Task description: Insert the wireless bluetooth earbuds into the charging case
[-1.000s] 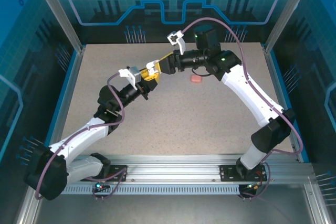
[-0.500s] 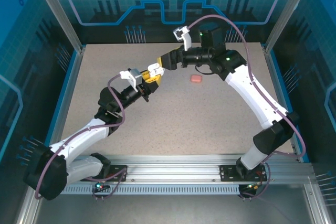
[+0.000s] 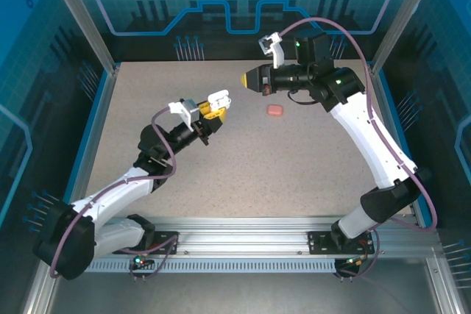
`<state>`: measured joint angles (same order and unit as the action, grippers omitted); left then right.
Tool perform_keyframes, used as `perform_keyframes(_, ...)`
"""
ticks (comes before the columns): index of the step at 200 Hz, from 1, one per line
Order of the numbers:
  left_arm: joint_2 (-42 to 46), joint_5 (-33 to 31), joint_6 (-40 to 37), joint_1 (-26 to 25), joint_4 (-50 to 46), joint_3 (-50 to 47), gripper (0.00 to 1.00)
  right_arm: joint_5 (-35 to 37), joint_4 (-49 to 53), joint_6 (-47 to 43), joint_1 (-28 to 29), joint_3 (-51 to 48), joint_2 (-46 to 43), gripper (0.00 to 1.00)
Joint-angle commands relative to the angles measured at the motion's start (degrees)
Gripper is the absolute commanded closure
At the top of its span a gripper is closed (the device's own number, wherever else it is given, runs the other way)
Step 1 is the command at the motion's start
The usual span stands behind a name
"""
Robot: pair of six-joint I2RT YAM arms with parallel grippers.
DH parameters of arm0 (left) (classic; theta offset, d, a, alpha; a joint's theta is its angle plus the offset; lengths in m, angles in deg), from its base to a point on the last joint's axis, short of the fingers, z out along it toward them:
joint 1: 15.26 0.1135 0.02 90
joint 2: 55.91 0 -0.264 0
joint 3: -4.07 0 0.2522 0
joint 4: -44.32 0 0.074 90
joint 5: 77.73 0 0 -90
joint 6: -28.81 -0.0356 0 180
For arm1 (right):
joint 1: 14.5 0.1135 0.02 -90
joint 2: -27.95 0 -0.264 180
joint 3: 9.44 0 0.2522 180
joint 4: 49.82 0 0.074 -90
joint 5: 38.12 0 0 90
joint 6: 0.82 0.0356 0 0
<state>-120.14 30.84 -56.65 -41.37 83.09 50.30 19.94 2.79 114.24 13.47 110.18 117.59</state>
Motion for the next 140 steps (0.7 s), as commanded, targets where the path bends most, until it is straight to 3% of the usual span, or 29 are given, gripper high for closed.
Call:
perform_keyframes(1,-0.29,2.00,-0.70,-0.24,2.66,-0.21,1.00,-1.61,2.55,0.95,0.15,1.01,1.82,0.95)
perform_keyframes(140,-0.90,1.92,-0.71,-0.18,2.02,0.86,1.00,-4.05,5.46,-2.00,4.79,3.07,6.14,0.97)
